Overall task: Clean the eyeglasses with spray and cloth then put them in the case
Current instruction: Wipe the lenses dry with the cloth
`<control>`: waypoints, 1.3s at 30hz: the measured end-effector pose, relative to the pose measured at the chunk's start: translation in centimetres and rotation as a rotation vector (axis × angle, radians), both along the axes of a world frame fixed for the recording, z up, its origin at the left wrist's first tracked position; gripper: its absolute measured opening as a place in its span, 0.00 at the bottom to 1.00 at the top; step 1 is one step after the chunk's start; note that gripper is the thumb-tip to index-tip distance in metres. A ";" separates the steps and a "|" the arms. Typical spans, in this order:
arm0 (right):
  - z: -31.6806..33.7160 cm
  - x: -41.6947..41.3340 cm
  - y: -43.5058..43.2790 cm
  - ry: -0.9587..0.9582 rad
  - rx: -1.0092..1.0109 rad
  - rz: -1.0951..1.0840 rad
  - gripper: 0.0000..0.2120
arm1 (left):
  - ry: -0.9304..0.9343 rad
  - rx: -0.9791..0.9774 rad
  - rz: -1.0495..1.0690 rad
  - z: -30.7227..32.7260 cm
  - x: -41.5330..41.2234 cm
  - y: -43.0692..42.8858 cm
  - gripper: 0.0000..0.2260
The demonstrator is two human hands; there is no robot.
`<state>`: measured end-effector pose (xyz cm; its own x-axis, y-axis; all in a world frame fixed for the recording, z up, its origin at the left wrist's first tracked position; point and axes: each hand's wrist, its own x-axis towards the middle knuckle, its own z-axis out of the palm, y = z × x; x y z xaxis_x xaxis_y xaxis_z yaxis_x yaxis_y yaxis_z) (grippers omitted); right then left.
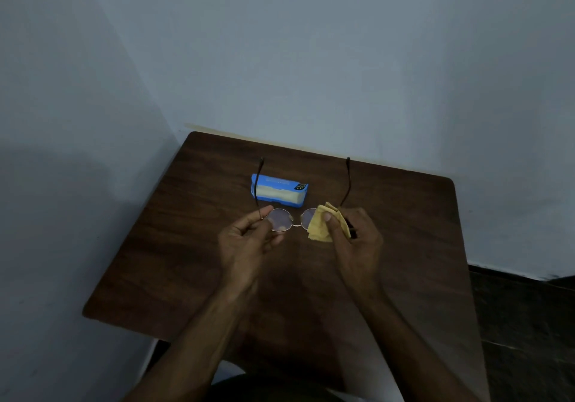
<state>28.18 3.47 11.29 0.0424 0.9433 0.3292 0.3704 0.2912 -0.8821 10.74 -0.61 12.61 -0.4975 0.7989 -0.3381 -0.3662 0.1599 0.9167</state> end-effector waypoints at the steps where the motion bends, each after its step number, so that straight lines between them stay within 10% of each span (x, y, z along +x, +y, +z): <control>1: 0.0 0.0 -0.2 -0.001 0.003 -0.007 0.03 | -0.015 0.002 0.018 0.0 0.2 -0.1 0.11; 10: 1.8 -0.2 -0.1 -0.049 0.102 -0.005 0.03 | -0.281 0.086 -0.042 0.6 3.0 -0.9 0.12; 39: 8.4 -5.5 1.9 0.013 0.189 -0.197 0.05 | -0.171 -0.026 0.015 -1.8 -1.0 0.4 0.04</control>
